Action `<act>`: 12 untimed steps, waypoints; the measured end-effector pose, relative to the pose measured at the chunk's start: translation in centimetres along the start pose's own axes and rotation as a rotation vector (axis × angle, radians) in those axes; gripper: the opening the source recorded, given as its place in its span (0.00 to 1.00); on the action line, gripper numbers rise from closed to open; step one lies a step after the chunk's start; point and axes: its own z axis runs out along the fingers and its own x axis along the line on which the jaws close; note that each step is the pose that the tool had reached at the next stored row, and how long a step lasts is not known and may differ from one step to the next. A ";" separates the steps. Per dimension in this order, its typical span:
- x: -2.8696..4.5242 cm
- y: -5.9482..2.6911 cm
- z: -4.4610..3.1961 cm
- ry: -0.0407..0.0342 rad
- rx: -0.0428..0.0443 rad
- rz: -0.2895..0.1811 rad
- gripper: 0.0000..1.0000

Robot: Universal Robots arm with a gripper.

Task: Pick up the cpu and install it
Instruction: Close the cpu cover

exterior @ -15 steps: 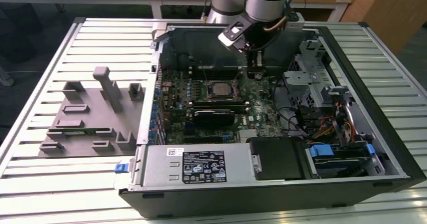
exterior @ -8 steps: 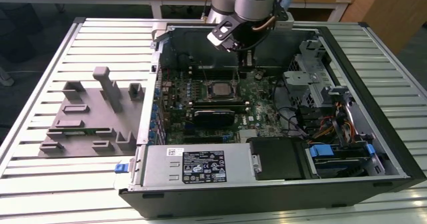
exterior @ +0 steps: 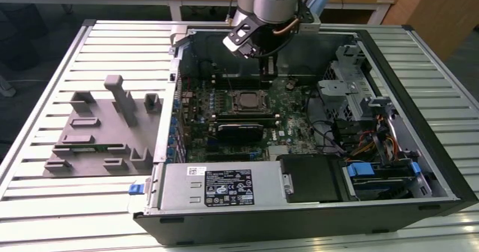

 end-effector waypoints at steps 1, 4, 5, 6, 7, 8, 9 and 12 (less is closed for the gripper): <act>0.00 -0.04 0.00 -0.0001 0.0000 0.000 0.11; -0.02 -0.34 0.06 0.0000 0.0000 0.000 0.11; -0.05 -0.45 0.09 -0.0002 0.0001 0.000 0.11; -0.11 -0.58 0.14 -0.0002 0.0001 0.000 0.11; -0.19 -0.70 0.18 -0.0001 0.0001 0.000 0.11; -0.28 -0.83 0.23 -0.0001 0.0001 0.000 0.11; -0.37 -0.96 0.27 -0.0002 0.0001 0.000 0.11; -0.57 -1.36 0.41 0.0001 0.0000 0.000 0.11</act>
